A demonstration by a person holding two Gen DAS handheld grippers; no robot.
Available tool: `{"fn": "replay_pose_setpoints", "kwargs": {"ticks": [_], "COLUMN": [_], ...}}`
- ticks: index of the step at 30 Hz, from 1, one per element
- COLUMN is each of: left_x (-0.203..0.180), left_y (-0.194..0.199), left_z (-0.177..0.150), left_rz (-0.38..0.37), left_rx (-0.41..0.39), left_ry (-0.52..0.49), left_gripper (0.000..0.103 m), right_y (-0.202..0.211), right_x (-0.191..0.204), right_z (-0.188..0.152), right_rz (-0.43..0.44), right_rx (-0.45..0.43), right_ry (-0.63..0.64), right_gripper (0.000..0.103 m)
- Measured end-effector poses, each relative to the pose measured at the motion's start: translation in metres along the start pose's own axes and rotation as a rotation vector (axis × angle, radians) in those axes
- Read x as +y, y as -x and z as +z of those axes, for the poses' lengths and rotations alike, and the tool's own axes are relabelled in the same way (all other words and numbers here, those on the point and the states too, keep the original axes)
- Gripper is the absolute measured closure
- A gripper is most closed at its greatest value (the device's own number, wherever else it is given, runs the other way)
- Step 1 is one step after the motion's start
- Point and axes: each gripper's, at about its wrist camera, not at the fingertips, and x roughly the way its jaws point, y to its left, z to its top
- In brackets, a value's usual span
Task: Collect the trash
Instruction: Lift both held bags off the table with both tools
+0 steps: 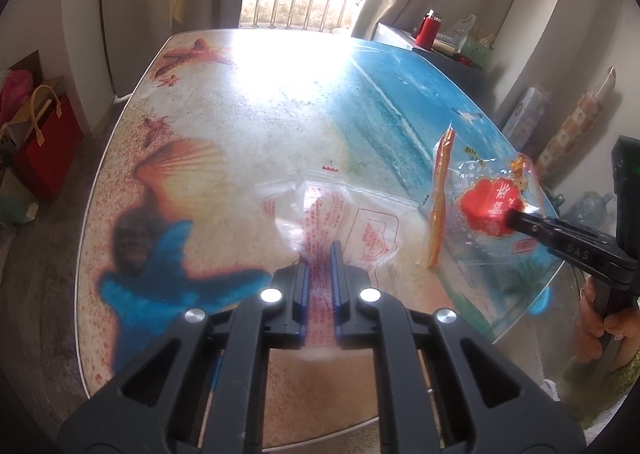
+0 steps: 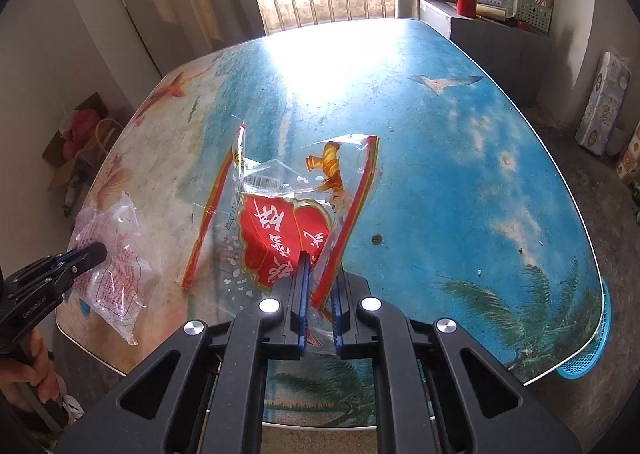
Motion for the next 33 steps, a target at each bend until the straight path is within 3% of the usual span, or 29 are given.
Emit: {"fn": "replay_pose_setpoints", "kwargs": {"ticks": [19, 33], "left_x": [-0.036, -0.045], "left_y": [0.015, 0.019], "left_z": [0.02, 0.029], "left_rz": [-0.021, 0.004], "left_rx": [-0.059, -0.079], "left_ry": [-0.092, -0.11], "left_gripper": [0.099, 0.099], "right_y": [0.045, 0.048], "right_x": [-0.037, -0.044], "right_z": [0.007, 0.006], "right_rz": [0.068, 0.104], "right_rx": [-0.093, -0.091], "right_ry": [-0.129, -0.15], "right_gripper": [0.096, 0.096]}}
